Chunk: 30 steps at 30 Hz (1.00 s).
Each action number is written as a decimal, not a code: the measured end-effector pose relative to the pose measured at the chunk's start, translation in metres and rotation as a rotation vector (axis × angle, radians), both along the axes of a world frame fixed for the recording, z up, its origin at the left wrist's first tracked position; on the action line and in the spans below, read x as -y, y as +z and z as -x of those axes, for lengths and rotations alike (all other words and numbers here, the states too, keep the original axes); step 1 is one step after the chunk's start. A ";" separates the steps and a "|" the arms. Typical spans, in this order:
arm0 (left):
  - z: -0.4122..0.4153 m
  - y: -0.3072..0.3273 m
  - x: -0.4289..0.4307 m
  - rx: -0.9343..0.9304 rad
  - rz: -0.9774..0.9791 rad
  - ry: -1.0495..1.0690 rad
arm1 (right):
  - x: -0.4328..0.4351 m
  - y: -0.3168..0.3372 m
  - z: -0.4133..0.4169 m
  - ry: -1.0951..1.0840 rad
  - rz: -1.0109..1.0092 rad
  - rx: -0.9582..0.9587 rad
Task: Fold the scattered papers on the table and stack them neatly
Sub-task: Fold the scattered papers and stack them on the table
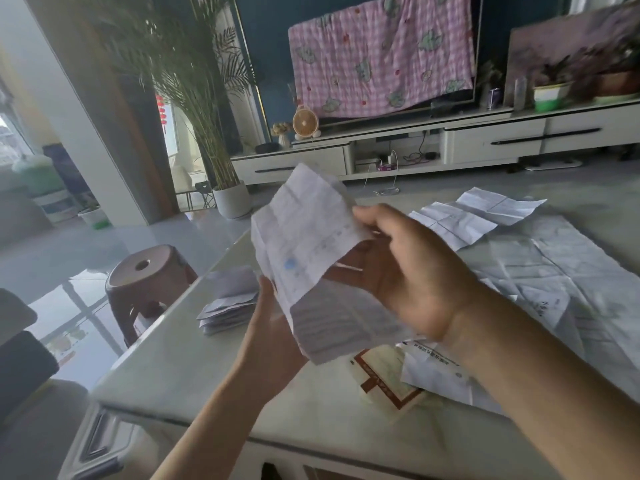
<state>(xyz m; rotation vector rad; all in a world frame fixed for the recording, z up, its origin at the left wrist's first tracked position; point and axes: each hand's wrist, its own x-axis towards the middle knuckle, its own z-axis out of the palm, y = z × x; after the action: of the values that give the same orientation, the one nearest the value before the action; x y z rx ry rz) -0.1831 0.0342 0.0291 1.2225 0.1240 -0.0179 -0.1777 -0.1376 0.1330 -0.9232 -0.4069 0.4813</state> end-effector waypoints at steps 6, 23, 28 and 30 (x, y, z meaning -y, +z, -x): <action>0.001 0.000 -0.007 -0.029 0.371 -0.151 | 0.034 -0.043 -0.028 -0.295 0.544 0.121; 0.003 0.054 0.002 0.061 -0.092 -0.067 | 0.067 -0.071 -0.030 0.335 -0.182 -0.245; 0.014 0.063 -0.021 0.087 -0.355 -0.038 | 0.089 -0.073 -0.034 0.101 0.282 -0.029; 0.017 0.064 -0.019 0.100 -0.371 -0.063 | 0.084 -0.078 -0.031 -0.034 0.435 0.090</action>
<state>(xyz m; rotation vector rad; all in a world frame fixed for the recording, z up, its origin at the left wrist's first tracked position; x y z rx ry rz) -0.1998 0.0536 0.0933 1.5946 -0.0001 0.0123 -0.1462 -0.2215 0.0550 -1.3742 -0.3736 0.5075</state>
